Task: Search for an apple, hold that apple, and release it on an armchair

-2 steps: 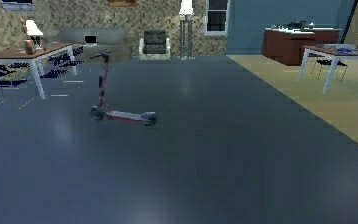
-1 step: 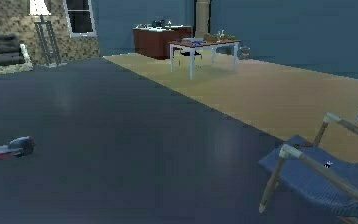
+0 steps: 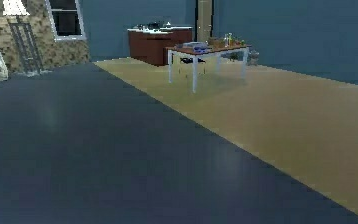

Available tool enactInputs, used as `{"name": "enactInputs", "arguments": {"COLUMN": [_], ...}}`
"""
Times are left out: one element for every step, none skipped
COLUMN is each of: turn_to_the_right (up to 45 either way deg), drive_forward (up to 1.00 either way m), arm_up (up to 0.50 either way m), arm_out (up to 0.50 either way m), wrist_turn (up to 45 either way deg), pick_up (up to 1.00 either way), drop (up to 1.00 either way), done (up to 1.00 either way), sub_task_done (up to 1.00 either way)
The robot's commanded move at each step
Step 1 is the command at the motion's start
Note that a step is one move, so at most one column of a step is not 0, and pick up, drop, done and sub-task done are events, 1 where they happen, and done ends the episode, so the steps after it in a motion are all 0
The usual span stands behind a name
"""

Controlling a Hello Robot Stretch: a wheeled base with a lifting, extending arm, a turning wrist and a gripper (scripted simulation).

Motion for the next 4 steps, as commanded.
{"name": "enactInputs", "arguments": {"turn_to_the_right": [6.0, 0.0, 18.0, 0.0], "drive_forward": [0.0, 0.7, 0.0, 1.0], "arm_up": [0.0, 0.0, 0.0, 0.0], "arm_out": [0.0, 0.0, 0.0, 0.0], "wrist_turn": [0.0, 0.0, 0.0, 0.0], "pick_up": [0.0, 0.0, 0.0, 0.0], "drop": [0.0, 0.0, 0.0, 0.0], "done": [0.0, 0.0, 0.0, 0.0], "sub_task_done": [0.0, 0.0, 0.0, 0.0]}}
